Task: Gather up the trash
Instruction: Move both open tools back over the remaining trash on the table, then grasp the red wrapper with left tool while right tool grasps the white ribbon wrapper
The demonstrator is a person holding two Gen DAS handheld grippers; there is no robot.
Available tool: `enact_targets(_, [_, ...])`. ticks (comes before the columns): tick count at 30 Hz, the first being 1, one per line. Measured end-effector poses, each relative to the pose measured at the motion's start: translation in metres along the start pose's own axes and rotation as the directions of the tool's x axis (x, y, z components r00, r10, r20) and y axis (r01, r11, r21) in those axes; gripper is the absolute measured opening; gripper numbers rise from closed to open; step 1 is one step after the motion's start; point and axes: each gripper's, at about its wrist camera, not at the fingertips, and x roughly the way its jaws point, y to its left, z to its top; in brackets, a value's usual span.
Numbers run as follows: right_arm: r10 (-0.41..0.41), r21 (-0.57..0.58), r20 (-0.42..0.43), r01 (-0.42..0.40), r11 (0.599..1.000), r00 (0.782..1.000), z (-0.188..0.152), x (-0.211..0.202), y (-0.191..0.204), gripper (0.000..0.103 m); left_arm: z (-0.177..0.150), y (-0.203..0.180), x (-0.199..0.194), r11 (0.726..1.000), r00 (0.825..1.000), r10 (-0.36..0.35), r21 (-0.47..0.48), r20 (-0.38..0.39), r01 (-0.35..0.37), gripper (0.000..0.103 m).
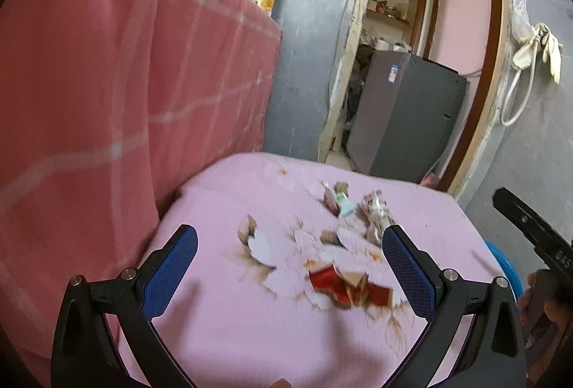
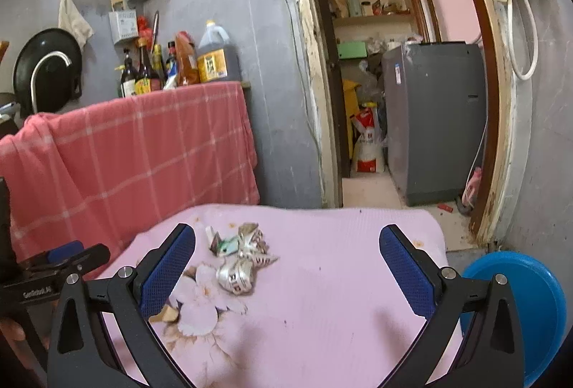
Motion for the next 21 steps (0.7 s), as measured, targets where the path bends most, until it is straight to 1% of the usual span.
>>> enact_targets(4, [0.003,-0.009,-0.045,-0.003,1.000,0.999,-0.007,0.008,-0.002,0.103,-0.007,-0.007,0.004,1.000,0.999,-0.022,0.019,-0.038,0.022,0.101])
enact_targets(8, [0.002,0.008,-0.094,-0.001,1.000,0.996,-0.014,0.017,-0.005,0.103,-0.012,-0.014,0.009,0.998,0.995,-0.041,0.037,-0.087,0.044,0.101])
enact_targets(14, [0.008,0.032,-0.124,-0.004,0.999,0.992,-0.015,0.024,-0.009,0.103,-0.017,-0.022,0.018,0.996,0.988,-0.063,0.055,-0.142,0.071,0.101])
enact_targets(18, [0.018,0.037,-0.148,-0.012,0.999,0.989,-0.016,0.029,-0.010,0.103,-0.019,-0.024,0.027,0.995,0.981,-0.078,0.044,-0.180,0.088,0.100])
enact_targets(20, [0.025,0.039,-0.156,-0.020,0.999,0.987,-0.015,0.032,-0.010,0.103,-0.020,-0.026,0.032,0.995,0.976,-0.088,0.039,-0.200,0.097,0.095])
enact_targets(21, [0.030,0.039,-0.159,-0.025,0.999,0.987,-0.015,0.033,-0.010,0.103,-0.020,-0.026,0.036,0.994,0.972,-0.095,0.035,-0.216,0.105,0.088])
